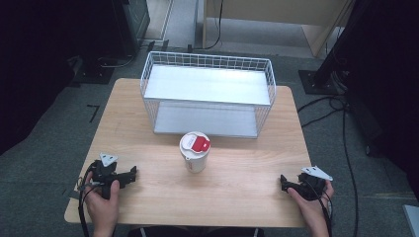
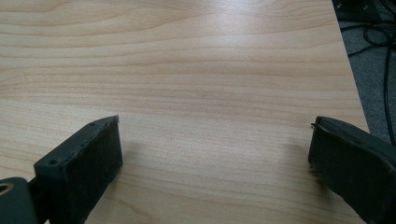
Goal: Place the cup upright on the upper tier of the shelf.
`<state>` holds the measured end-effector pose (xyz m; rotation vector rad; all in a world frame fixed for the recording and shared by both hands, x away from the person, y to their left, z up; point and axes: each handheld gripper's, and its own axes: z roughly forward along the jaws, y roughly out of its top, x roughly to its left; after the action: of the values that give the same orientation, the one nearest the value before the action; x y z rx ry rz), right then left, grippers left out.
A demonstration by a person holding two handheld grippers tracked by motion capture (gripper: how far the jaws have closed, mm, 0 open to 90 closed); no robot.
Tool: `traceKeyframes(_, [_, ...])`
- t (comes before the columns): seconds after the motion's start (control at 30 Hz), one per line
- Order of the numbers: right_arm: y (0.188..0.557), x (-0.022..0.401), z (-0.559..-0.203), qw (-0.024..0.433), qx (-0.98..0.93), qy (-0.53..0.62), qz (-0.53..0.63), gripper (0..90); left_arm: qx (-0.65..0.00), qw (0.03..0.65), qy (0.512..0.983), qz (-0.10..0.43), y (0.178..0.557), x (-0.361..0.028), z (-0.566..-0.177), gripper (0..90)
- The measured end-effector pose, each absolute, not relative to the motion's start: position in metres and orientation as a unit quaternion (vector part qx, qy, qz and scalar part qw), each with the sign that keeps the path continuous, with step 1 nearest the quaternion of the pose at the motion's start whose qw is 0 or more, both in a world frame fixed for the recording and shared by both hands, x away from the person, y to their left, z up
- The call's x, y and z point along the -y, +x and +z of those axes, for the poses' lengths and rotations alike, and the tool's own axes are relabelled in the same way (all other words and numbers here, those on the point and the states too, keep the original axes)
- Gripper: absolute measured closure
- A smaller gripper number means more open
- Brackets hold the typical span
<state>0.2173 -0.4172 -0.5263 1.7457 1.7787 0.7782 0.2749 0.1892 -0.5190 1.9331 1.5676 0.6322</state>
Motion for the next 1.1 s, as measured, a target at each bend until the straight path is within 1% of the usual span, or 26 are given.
traceKeyframes(0.17, [0.217,0.417,-0.526,0.262,-0.659,0.644,0.288,3.2,-0.585,0.283,0.722,0.236,0.275,-0.189,-0.519,0.0])
traceKeyframes(0.27, [0.217,0.416,-0.526,0.263,-0.657,0.645,0.288,4.9,-0.586,0.283,0.722,0.236,0.275,-0.189,-0.519,0.0])
traceKeyframes(0.33, [0.216,0.413,-0.524,0.249,-0.665,0.638,0.297,6.4,-0.585,0.283,0.722,0.236,0.275,-0.189,-0.519,0.0])
traceKeyframes(0.37, [0.216,0.413,-0.524,0.249,-0.665,0.638,0.297,6.4,-0.585,0.283,0.722,0.236,0.275,-0.189,-0.519,0.0])
traceKeyframes(0.5, [0.221,0.4,-0.521,0.257,-0.67,0.629,0.299,6.5,-0.585,0.283,0.722,0.236,0.275,-0.189,-0.519,0.0])
traceKeyframes(0.7, [0.226,0.38,-0.509,0.257,-0.672,0.612,0.328,7.1,-0.586,0.283,0.722,0.236,0.275,-0.189,-0.519,0.0])
traceKeyframes(1.1, [0.235,0.343,-0.493,0.258,-0.688,0.58,0.35,7.1,-0.586,0.283,0.722,0.236,0.275,-0.189,-0.519,0.0])
